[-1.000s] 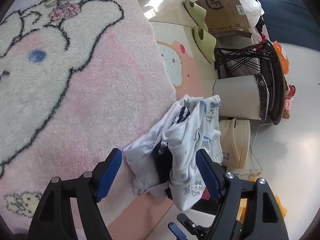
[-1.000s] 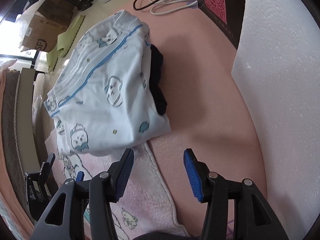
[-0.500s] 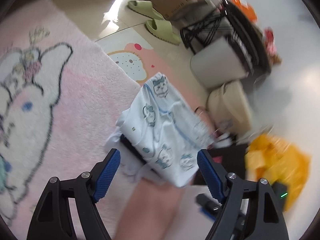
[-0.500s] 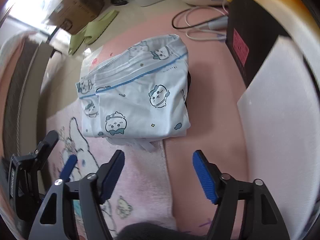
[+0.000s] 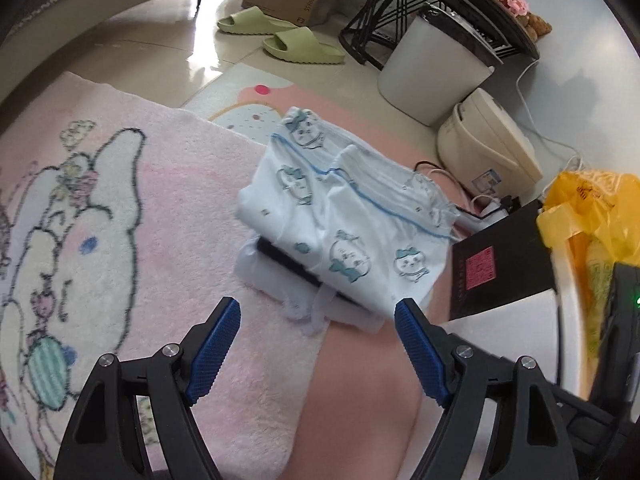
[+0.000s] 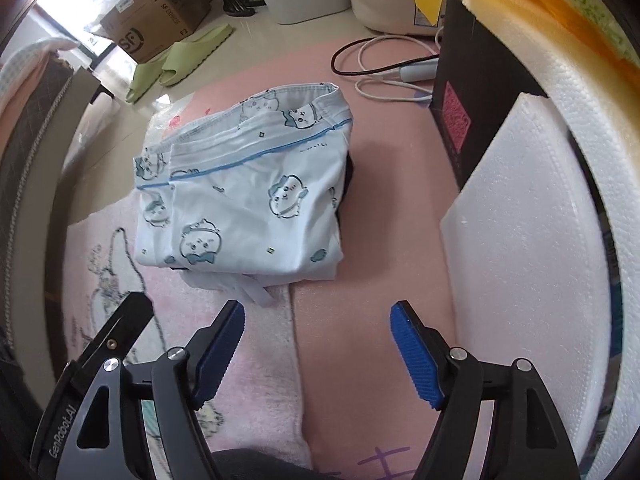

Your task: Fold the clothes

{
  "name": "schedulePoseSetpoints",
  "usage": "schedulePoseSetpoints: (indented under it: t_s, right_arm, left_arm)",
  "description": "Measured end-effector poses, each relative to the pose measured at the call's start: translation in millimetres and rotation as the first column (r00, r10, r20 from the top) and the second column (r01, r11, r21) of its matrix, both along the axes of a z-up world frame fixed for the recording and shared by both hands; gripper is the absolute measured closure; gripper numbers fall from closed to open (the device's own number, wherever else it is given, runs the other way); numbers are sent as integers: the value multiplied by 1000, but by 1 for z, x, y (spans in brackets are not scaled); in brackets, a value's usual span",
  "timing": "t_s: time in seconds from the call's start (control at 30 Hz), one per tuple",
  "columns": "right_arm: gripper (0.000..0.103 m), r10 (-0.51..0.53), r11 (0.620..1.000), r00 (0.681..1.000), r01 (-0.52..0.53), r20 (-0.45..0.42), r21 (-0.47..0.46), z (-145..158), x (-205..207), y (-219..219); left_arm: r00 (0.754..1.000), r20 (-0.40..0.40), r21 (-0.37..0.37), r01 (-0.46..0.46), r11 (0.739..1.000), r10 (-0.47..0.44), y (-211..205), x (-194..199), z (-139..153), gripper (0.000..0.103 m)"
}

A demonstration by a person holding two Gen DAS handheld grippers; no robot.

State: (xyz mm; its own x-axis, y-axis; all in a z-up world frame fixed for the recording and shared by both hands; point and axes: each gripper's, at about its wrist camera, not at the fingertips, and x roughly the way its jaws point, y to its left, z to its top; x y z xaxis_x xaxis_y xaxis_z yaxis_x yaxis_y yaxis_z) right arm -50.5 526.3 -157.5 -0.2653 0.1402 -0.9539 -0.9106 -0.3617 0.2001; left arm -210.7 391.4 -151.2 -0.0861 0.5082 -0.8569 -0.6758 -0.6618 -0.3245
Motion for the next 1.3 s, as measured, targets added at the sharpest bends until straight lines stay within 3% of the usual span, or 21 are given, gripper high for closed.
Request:
schedulePoseSetpoints:
  t_s: [0.2, 0.4, 0.57, 0.77, 0.93, 1.1, 1.3]
  right_arm:
    - [22, 131, 986, 987, -139, 89, 88, 9, -19, -34]
    - [14, 227, 955, 963, -249, 142, 162, 22, -40, -73]
    - [0, 285, 920, 942, -321, 179, 226, 36, -55, -106]
    - [0, 369, 871, 907, -413, 202, 266, 43, -75, -148]
    - [0, 444, 826, 870, -490, 215, 277, 43, -90, -186]
    - [0, 521, 778, 831, -556, 193, 293, 47, -98, -225]
    - [0, 610, 701, 777, -622, 158, 349, 72, -96, -277]
  left_arm:
    - [995, -83, -50, -60, 997, 56, -45, 3, 13, 23]
    - [986, -91, -48, -143, 989, 138, -95, 1, 18, 23]
    - [973, -89, -31, -215, 976, 212, -138, -3, 22, 23]
    - [951, -120, -55, -291, 955, 283, -182, -5, 24, 23]
    - [927, -154, -122, -362, 924, 343, -220, -3, 23, 23]
    - [896, -148, -138, -438, 888, 418, -267, 5, 24, 23]
    - [836, -161, -128, -545, 829, 524, -321, 25, 37, 23]
